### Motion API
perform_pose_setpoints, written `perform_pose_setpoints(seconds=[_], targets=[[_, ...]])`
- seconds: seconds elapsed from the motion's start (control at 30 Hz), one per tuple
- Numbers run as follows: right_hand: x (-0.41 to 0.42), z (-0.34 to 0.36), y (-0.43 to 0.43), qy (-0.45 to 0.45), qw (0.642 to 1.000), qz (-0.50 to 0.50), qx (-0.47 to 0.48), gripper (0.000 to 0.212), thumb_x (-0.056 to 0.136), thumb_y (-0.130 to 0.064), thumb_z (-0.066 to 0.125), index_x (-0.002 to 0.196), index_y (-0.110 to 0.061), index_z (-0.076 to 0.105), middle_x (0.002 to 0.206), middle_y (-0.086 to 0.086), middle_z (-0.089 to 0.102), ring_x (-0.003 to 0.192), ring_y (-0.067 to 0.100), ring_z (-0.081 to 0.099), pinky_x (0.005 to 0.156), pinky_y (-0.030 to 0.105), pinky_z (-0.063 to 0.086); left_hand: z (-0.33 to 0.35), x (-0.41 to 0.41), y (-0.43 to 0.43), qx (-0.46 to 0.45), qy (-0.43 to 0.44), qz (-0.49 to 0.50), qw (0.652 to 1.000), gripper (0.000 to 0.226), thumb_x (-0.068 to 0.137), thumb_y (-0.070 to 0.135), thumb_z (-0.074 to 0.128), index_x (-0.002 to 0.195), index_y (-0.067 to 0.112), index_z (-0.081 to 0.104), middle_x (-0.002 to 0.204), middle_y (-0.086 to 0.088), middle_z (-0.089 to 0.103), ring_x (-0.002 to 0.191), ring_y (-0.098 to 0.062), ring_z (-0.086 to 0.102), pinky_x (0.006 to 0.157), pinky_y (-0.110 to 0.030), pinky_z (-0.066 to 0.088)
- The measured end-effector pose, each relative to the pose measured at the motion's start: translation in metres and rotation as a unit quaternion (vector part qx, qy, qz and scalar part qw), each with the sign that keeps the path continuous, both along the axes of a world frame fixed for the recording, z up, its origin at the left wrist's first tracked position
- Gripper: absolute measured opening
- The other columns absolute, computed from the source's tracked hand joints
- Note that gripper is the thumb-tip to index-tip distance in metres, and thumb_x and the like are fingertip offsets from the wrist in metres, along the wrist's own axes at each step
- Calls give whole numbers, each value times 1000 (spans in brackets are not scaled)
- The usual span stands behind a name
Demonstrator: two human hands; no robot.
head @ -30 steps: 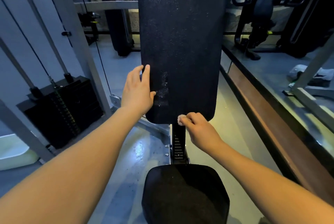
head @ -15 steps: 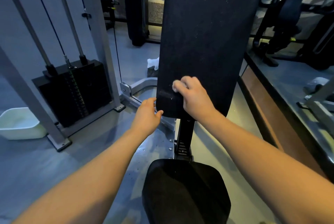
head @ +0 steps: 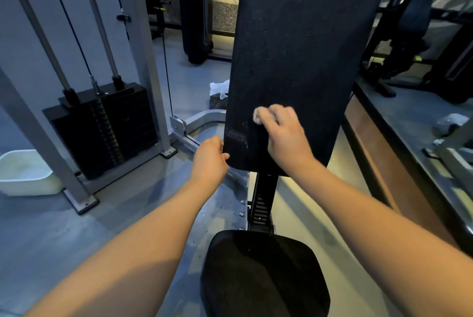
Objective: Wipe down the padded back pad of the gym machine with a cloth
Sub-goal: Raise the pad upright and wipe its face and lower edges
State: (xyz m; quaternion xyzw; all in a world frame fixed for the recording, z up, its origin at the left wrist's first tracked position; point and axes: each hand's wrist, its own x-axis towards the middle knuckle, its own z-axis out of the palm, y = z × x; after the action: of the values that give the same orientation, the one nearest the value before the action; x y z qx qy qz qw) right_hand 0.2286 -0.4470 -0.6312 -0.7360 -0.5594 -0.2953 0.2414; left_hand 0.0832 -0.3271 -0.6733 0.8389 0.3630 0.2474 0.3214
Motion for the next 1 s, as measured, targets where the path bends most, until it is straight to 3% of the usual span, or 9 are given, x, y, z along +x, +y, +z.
perform_pose_setpoints(seconds=[0.1,0.2,0.33,0.47,0.57,0.67,0.77,0.87,1.0], targets=[[-14,-55,-29,-17,993,48,-106,48,71,14,64,112,-11,62,99,6,52,85,24,43,69,39,46,2,-1,-1,-14,-10,5,1000,10,93,-6,54,92,4,55,91,-10,61,68,3,47,72,-34,46],[-19,-70,-50,-30,980,70,-184,49,75,7,72,118,-15,62,105,4,55,89,23,49,69,34,49,3,-1,0,-23,-16,12,1000,11,90,-6,57,89,5,55,88,-12,63,69,-14,53,72,-37,50],[-11,-19,-31,16,995,51,-79,29,90,1,58,111,-18,66,106,4,53,97,26,47,81,42,46,2,-1,1,-22,-16,14,1000,12,89,-3,58,86,8,54,86,-10,62,79,-27,60,76,-45,54],[-2,22,-12,91,992,-92,11,18,100,-22,58,117,-26,64,127,6,39,117,27,36,99,43,32,2,2,3,-15,-4,15,1000,12,90,-3,58,88,9,55,88,-10,63,76,-22,58,73,-39,52],[-3,28,-13,59,991,-115,46,34,97,-15,60,128,-28,57,118,6,39,105,25,41,87,41,47,0,5,8,-7,9,12,1000,14,90,-1,61,87,11,54,88,-9,62,75,-19,56,70,-34,46],[-8,19,-13,41,996,-83,13,27,97,-10,59,119,-26,59,116,5,40,99,22,39,67,36,53,-1,6,10,5,18,13,1000,13,90,1,62,88,11,54,89,-9,62,83,-25,59,74,-37,49],[-6,9,-14,5,996,-92,-7,17,102,-29,58,117,-23,61,122,8,43,100,26,41,66,32,52,-1,7,10,-3,14,6,1000,15,89,-4,56,87,10,52,89,-10,60,85,-26,61,77,-41,53],[0,21,-12,-33,998,-49,-23,16,99,-13,62,114,-20,62,116,7,47,99,23,42,64,39,54,0,7,12,12,35,4,999,16,91,-3,57,86,11,49,83,-5,54,81,-23,54,70,-34,43],[12,82,23,-76,994,-48,56,21,97,-4,56,111,-17,64,114,12,51,97,26,44,72,30,39,-2,9,14,21,44,6,999,22,92,-5,54,82,13,44,73,3,45,67,-10,44,65,-28,35]])
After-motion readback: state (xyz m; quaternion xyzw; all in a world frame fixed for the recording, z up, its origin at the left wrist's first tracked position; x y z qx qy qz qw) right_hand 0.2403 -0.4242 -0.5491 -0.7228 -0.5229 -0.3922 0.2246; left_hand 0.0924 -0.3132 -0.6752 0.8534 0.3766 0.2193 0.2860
